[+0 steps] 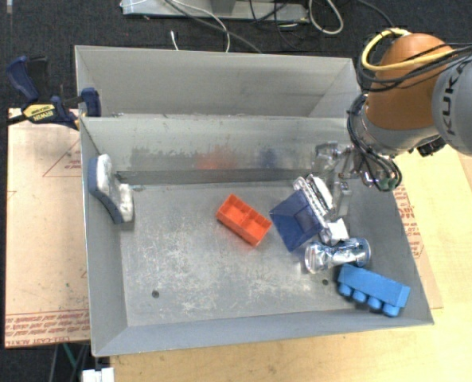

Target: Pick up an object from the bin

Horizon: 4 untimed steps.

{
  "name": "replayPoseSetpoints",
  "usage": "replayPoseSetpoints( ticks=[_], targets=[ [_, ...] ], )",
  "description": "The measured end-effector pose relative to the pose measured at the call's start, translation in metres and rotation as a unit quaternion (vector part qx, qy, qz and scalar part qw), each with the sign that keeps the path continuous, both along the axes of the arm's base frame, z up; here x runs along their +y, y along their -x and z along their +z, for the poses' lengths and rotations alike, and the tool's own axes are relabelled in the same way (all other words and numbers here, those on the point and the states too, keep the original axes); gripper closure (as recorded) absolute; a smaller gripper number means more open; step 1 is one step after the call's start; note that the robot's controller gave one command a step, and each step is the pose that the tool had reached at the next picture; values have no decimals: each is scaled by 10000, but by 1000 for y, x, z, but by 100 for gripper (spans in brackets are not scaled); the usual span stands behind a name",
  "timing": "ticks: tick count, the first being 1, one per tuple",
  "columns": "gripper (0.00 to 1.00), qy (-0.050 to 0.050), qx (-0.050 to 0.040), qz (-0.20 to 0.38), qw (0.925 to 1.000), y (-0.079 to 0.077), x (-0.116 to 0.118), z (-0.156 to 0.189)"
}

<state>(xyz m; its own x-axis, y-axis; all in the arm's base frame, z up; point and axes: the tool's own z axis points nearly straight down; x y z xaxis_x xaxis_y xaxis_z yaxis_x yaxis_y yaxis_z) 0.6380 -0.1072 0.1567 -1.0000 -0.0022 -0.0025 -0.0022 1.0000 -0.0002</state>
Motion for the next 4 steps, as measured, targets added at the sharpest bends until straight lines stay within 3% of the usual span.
replayPoseSetpoints(
  ticks=[1,2,3,4],
  targets=[
    [0,-1,-14,1103,9939,1,12,-74],
    [0,-9,7,1153,9933,7,13,-86],
    [100,-23,-19,962,9954,49,30,-85],
    [100,-23,-20,965,9953,49,30,-85]
  ],
)
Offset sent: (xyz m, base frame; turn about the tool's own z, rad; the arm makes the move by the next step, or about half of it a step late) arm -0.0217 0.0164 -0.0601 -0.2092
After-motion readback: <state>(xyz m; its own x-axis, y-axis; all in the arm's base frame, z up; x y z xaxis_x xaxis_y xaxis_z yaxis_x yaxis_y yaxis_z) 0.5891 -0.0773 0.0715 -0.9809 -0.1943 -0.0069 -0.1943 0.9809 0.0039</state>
